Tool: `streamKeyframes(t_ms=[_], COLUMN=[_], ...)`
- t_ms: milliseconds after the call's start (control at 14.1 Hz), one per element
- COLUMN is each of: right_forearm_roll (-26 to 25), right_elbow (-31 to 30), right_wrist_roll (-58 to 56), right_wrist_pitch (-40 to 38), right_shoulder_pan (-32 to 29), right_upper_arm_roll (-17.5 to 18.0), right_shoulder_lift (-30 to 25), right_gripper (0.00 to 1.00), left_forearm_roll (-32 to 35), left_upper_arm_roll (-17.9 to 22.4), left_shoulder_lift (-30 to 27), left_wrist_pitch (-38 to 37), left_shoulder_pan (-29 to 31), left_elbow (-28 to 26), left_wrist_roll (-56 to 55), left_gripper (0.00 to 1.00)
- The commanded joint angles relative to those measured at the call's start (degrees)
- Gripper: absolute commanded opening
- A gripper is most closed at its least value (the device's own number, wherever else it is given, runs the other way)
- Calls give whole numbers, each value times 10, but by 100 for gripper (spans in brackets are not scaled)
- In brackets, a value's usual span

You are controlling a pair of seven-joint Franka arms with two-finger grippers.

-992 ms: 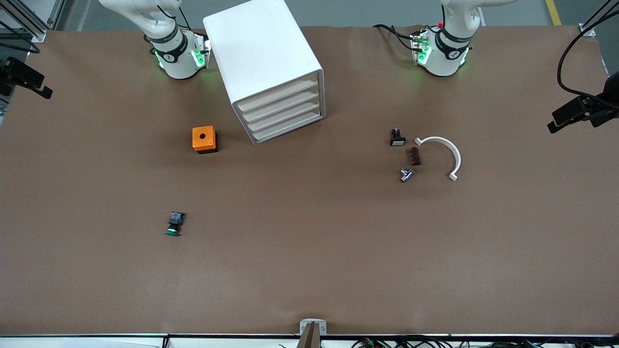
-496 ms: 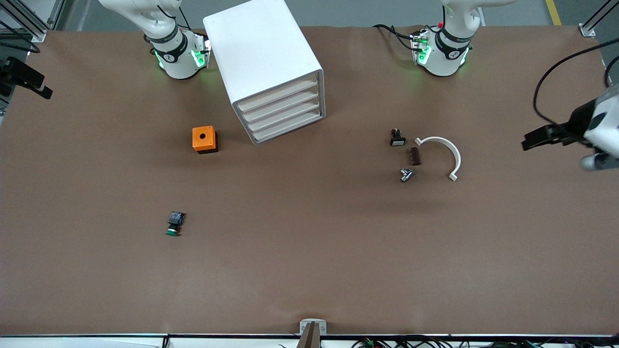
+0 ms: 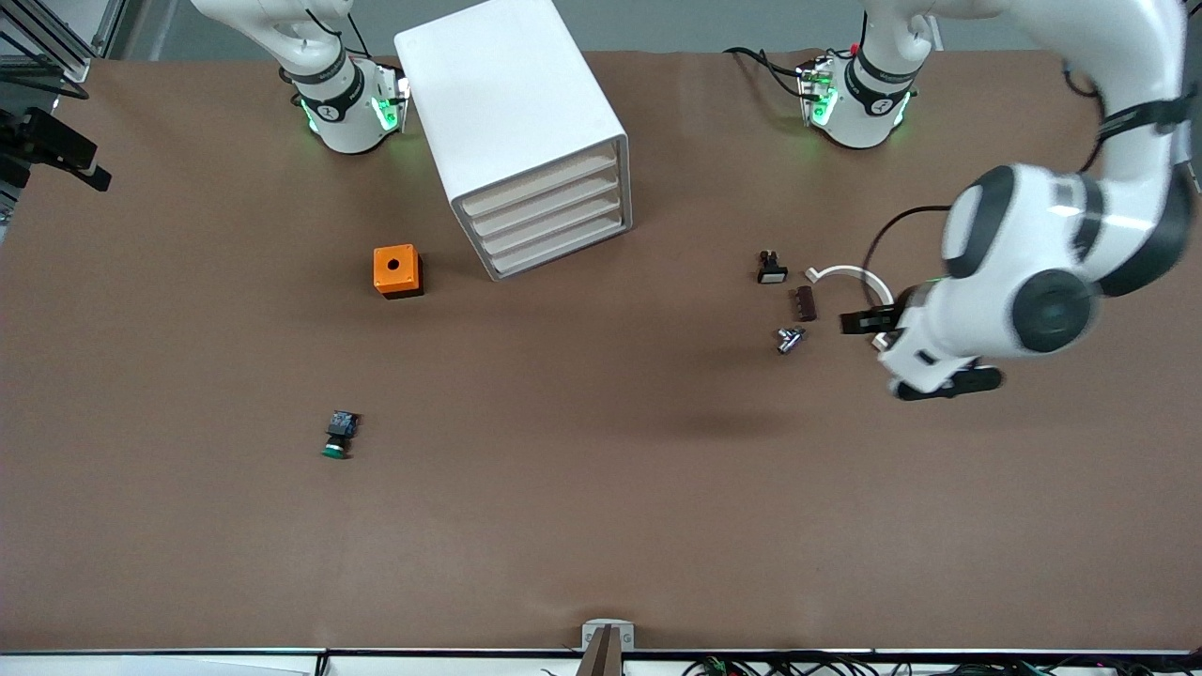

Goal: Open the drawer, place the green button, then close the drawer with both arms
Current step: 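Grasp the top drawer handle with the left gripper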

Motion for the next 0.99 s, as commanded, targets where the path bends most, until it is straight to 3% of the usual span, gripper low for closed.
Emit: streamKeyframes(t_ms=[0,354,567,780,921], right_forearm_roll=[-3,-3,-2,-4,-5], right_elbow=[-2,-1,-1,12,19], right_wrist_roll=[7,7,7,5,6], right_wrist_pitch=[-5,-9,-7,-12,-12], right_shoulder_pan=[-3,-5,-14,-15,-15], right_upper_arm_roll=[0,0,0,0,0], right_shoulder_lift=[-8,-5,1,34,61], right_gripper=[100,100,100,100,100], left_forearm_roll=[9,-11,-126,-285,-349], left_upper_arm_roll=[4,2,3,4,3], left_shoulder_lift=[49,150,200,221,247], left_wrist_pitch=[-3,-6,-5,-4,-3], left_shoulder_pan=[-57,-164,-193,-204,-204], left_elbow=[22,98,143,145,154], left_wrist_roll=[-99,-344,-443,-529,-602], left_gripper=[100,100,100,100,100])
